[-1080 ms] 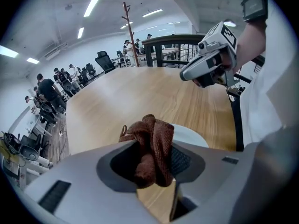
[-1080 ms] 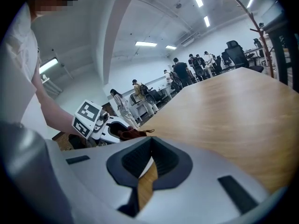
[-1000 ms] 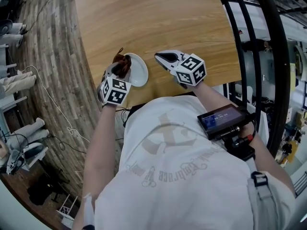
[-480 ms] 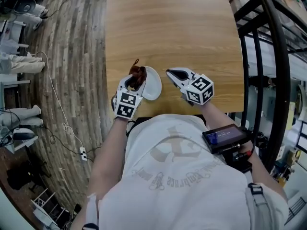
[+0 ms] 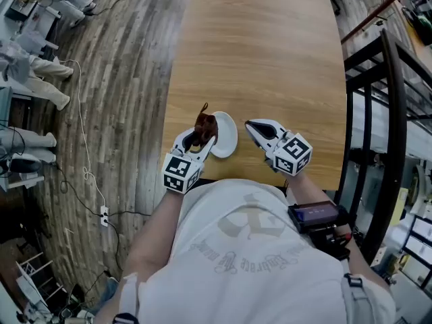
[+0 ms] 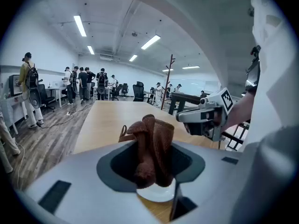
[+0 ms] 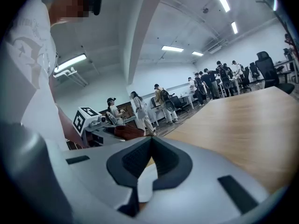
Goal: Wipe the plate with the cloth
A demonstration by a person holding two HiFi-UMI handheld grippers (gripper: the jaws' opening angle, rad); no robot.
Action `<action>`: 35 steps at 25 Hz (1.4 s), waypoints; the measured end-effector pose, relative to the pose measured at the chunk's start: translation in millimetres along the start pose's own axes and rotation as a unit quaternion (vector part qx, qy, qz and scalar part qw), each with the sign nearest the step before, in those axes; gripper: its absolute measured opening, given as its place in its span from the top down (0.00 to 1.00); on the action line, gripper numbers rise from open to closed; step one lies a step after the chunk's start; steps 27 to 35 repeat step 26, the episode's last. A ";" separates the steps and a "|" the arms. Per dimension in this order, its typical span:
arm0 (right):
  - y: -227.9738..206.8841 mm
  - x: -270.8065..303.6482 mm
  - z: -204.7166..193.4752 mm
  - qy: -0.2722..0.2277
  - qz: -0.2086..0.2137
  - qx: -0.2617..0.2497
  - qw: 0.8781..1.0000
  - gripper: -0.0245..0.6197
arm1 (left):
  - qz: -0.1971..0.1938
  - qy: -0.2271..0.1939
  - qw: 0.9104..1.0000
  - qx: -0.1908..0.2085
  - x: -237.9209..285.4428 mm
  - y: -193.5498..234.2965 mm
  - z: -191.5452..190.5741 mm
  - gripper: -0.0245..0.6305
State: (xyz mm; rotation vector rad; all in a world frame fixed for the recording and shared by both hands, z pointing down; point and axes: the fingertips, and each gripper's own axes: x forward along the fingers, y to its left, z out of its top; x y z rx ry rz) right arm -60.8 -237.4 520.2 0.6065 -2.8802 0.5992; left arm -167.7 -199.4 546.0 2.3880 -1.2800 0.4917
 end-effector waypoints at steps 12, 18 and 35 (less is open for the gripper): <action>7.7 -0.6 -2.8 -0.002 0.005 -0.003 1.000 0.94 | 0.022 -0.025 0.998 -0.044 -17.7 9.1 -3.3 0.70; 7.7 1.1 -3.5 -0.002 0.007 -0.002 1.000 0.94 | 0.023 -0.020 0.999 -0.043 -15.8 6.8 -6.0 0.70; 2.5 2.4 -8.5 0.006 0.000 -0.006 1.000 0.94 | 0.020 -0.013 0.999 -0.048 -10.1 6.8 -12.5 0.70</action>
